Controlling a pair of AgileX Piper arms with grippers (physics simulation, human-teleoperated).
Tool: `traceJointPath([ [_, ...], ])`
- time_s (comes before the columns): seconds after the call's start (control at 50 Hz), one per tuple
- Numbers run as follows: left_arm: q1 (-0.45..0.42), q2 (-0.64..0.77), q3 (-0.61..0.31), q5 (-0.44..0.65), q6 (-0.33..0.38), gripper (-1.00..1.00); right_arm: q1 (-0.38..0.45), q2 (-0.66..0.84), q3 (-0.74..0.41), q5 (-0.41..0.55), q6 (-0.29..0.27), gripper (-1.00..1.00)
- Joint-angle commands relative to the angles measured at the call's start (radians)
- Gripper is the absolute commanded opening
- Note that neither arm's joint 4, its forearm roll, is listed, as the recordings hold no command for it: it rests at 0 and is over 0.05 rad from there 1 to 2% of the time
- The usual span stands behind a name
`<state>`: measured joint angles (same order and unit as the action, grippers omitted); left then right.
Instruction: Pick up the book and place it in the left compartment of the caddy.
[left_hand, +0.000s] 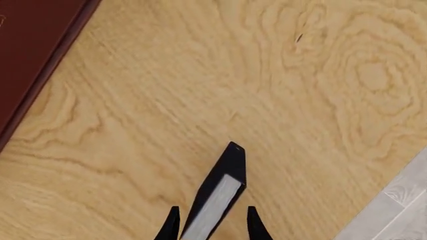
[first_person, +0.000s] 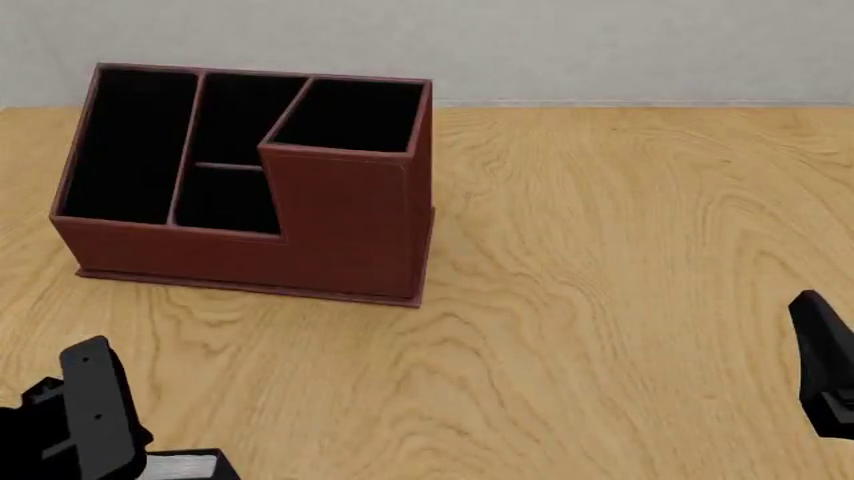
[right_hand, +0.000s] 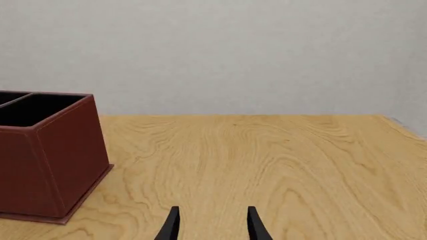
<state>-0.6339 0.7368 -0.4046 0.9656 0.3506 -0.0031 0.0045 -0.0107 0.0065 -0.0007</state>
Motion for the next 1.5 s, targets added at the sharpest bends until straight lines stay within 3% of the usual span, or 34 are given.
traceJointPath([
  [0.02,-0.048,0.074,0.015,-0.077,-0.048,1.00,0.002,0.000,0.002,-0.002,0.000,1.00],
  [0.42,-0.115,0.172,0.057,-0.185,-0.139,1.00,0.002,0.000,0.002,-0.002,0.000,1.00],
  [0.44,-0.122,0.172,0.056,-0.185,-0.146,-1.00,0.002,0.000,0.002,-0.002,0.000,1.00],
  [0.68,-0.047,0.114,0.058,-0.119,-0.075,-1.00,0.002,0.000,0.002,-0.002,0.000,1.00],
  [0.78,0.043,0.017,0.016,-0.001,0.024,-1.00,0.002,0.000,0.002,-0.002,0.000,1.00],
  [0.92,0.127,-0.103,-0.062,0.153,0.094,-1.00,0.002,0.000,0.002,-0.002,0.000,1.00],
  [1.02,0.143,-0.142,-0.124,0.220,0.096,-1.00,0.002,0.000,0.002,-0.002,0.000,1.00],
  [1.06,0.133,-0.140,-0.161,0.238,0.053,-1.00,0.002,0.000,0.002,-0.002,0.000,1.00],
  [1.08,0.177,-0.160,-0.181,0.253,0.075,-1.00,0.002,0.000,0.002,-0.002,0.000,1.00],
  [1.2,0.210,-0.132,-0.297,0.254,-0.046,-1.00,0.002,0.000,0.002,-0.002,0.000,1.00],
  [1.5,0.455,-0.077,-0.495,0.254,-0.115,-1.00,0.002,0.000,0.002,-0.002,0.000,1.00],
])
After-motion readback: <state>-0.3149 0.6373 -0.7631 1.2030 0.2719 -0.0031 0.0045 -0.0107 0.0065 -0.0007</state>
